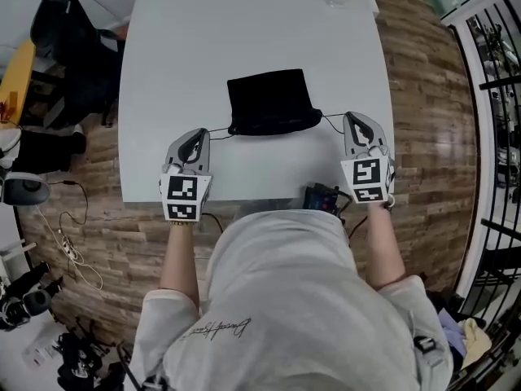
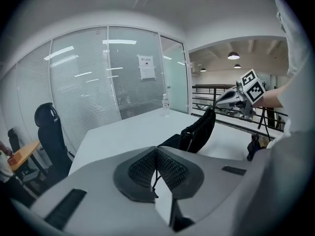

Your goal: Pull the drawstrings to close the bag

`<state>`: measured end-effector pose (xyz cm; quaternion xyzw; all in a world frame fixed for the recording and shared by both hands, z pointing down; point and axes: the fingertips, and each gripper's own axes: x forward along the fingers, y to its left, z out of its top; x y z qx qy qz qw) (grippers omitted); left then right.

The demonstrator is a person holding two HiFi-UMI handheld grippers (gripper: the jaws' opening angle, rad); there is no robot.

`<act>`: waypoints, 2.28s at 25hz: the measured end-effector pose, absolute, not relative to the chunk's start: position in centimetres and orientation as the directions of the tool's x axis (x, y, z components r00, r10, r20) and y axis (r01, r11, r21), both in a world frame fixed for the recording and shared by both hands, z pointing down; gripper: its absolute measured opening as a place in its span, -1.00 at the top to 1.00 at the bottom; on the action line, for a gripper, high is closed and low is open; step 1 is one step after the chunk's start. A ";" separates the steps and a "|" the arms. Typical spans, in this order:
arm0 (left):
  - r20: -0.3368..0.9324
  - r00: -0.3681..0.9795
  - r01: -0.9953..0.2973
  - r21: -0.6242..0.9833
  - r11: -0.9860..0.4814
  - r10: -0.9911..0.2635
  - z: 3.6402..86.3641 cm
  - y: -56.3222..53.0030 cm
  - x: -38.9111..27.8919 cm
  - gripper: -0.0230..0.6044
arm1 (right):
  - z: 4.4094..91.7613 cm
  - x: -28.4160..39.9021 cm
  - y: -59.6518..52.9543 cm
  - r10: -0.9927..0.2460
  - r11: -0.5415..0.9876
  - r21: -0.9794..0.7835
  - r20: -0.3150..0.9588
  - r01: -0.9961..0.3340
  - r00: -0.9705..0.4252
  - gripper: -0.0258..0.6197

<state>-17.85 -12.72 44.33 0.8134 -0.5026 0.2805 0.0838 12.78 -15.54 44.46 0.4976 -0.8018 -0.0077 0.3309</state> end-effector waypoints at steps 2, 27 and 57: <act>0.532 0.348 -0.867 -0.130 -0.481 -0.772 43.8 -12.9 -17.8 0.88 | 44.0 12.9 -15.5 -0.806 0.500 0.341 0.519 -0.796 -0.283 0.85; 0.536 0.227 -0.905 -0.194 -0.380 -0.813 41.2 -13.1 -22.3 0.89 | 42.4 14.9 -16.0 -0.828 0.439 0.356 0.517 -0.825 -0.218 0.85; 0.525 0.134 -0.937 -0.208 -0.280 -0.840 41.3 -13.4 -24.9 0.89 | 42.9 19.1 -16.6 -0.838 0.334 0.398 0.540 -0.855 -0.076 0.85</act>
